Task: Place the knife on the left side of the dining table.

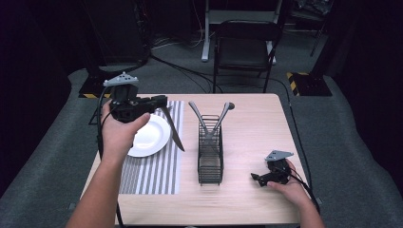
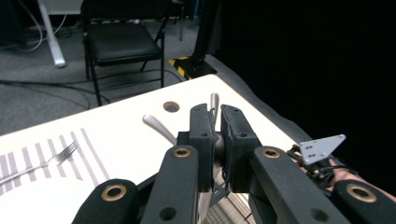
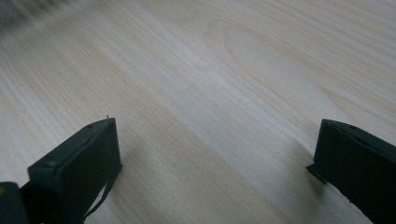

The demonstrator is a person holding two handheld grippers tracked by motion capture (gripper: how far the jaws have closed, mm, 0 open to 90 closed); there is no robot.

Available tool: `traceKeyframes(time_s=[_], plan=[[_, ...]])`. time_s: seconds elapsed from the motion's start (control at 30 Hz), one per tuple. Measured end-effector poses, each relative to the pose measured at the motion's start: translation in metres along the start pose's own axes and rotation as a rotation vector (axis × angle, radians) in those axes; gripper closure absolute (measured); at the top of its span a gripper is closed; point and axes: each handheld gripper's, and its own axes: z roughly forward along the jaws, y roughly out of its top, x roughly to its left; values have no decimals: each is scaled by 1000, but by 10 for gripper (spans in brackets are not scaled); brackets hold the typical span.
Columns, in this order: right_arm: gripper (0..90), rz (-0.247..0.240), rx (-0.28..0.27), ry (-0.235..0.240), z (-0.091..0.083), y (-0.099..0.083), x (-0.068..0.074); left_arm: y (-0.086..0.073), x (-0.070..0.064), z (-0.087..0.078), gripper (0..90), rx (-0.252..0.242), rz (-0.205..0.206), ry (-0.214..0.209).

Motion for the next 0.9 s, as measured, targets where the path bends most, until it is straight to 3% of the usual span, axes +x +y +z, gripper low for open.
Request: traceKeyframes(time_s=[0.23,0.6,0.9], plan=[[0,6,2,-5,0,0,1,-20,21,6,839,19,-59,20],[0,5,1,0,0,0,0,-51,45,6,838,44,-113,68],[0,5,2,1,0,0,0,-73,54,15,838,68,-149,81]])
